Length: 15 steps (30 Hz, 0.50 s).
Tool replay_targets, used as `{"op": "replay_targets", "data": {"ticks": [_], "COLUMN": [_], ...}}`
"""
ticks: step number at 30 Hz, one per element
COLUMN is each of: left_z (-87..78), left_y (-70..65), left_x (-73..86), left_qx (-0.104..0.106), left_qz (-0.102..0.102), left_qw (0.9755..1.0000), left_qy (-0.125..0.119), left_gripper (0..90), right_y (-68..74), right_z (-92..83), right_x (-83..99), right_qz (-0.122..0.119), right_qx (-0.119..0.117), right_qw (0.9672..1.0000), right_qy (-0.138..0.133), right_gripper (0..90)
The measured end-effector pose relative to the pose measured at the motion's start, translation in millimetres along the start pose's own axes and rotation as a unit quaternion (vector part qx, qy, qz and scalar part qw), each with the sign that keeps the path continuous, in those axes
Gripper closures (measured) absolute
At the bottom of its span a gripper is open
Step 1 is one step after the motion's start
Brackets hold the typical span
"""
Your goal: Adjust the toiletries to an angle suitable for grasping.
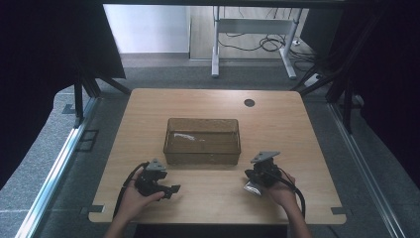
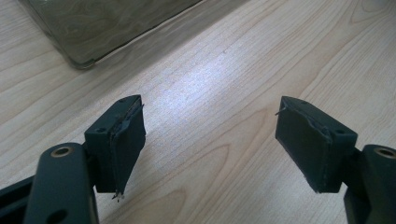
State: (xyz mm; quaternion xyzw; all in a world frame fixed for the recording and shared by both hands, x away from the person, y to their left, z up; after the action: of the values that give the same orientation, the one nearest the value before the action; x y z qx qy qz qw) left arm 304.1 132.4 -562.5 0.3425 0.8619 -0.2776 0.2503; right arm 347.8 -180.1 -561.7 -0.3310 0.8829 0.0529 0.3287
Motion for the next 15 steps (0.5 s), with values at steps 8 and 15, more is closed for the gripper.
{"op": "replay_targets", "data": {"ticks": [8, 15], "left_z": [-2.5, -2.1], "left_y": [-1.2, -1.0], "left_x": [-1.3, -0.9], "left_qx": [-0.001, -0.002], "left_qz": [0.002, 0.001], "left_qw": [1.0000, 1.0000], "left_qy": [-0.004, -0.004], "left_gripper": [24.6, 24.6], "right_y": [10.8, 12.6], "right_z": [4.5, 3.2], "right_x": [6.4, 10.4], "right_qz": [-0.012, -0.017], "right_qx": [-0.012, -0.012], "right_qw": [0.9997, 0.9996], "right_qy": [0.015, 0.019], "right_gripper": [89.8, 89.8]}}
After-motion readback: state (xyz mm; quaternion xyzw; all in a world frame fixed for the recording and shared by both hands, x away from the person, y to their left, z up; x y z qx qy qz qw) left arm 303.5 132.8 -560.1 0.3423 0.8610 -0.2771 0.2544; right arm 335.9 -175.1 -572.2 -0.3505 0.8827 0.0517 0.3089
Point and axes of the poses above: each handheld gripper's, and its own axes: z roughly forward along the jaws, x roughly out of its underside, y roughly to its left, the point moved 7 cm from there along z, roughly forward along the jaws, and after that the axes turned 10 degrees about x, right-handed, at the moved point
